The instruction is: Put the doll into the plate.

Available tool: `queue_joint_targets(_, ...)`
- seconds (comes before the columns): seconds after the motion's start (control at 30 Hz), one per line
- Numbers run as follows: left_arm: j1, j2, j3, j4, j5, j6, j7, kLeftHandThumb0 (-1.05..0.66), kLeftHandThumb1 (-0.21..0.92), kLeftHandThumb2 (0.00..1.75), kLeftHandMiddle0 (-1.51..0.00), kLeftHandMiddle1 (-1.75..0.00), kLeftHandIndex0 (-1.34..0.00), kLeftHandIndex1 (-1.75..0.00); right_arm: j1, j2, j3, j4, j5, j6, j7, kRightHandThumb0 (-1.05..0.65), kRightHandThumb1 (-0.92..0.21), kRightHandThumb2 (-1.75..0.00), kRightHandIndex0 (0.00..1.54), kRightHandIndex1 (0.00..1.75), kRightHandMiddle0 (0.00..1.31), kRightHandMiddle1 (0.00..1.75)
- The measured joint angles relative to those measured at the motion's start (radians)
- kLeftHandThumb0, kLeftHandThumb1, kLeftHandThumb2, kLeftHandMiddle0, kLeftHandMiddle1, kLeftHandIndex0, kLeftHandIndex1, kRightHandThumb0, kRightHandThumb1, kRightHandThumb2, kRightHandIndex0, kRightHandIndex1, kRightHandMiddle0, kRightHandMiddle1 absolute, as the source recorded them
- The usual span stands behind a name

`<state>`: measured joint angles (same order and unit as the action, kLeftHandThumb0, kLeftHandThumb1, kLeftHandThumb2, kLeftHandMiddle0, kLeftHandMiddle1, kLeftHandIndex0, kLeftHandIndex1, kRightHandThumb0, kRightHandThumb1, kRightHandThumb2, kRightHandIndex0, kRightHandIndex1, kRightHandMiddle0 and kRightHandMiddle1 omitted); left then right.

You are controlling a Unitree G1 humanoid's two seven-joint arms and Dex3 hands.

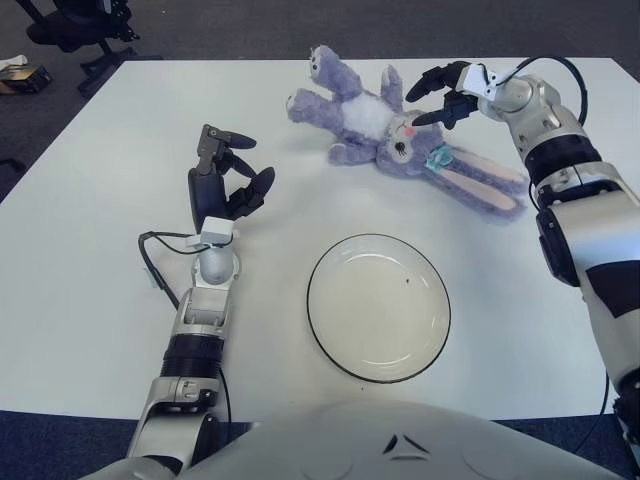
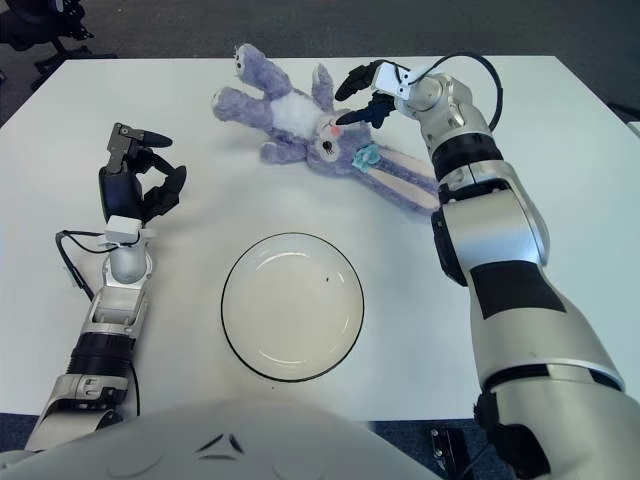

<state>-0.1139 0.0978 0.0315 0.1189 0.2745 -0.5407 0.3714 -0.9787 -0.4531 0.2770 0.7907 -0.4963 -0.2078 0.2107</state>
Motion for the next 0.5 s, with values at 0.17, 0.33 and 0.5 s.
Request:
queue_joint_targets(0.17,0.001,-0.002,-0.002,0.005,0.0,0.0,0.0,-0.36,0.92,0.3,-0.75,-1.75,-0.44,-1.5,0.112,-0.011,0.01,-0.189,-0.081,0.019,-0.079,-0.57,-0.92,-0.2,0.64,0.0,0.53,0.17)
queue_joint_targets(0.33,0.001,-0.002,-0.003,0.012,0.0,0.0,0.0,-0.36,0.92,0.29,-0.75,-1.75,-0.44,-1.5,0.144,-0.029,0.032,-0.256,-0.149,0.032,-0.097,-0.59,-0.92,-0.25,0.63,0.0,0.52,0.15)
queue_joint_targets(0.5,0.001,-0.002,-0.004,0.012,0.0,0.0,0.0,-0.36,0.92,0.29,-0.75,-1.75,-0.44,-1.49,0.143,-0.047,0.032,-0.252,-0.161,0.032,-0.109,-0.61,-0.92,-0.28,0.63,0.0,0.51,0.13)
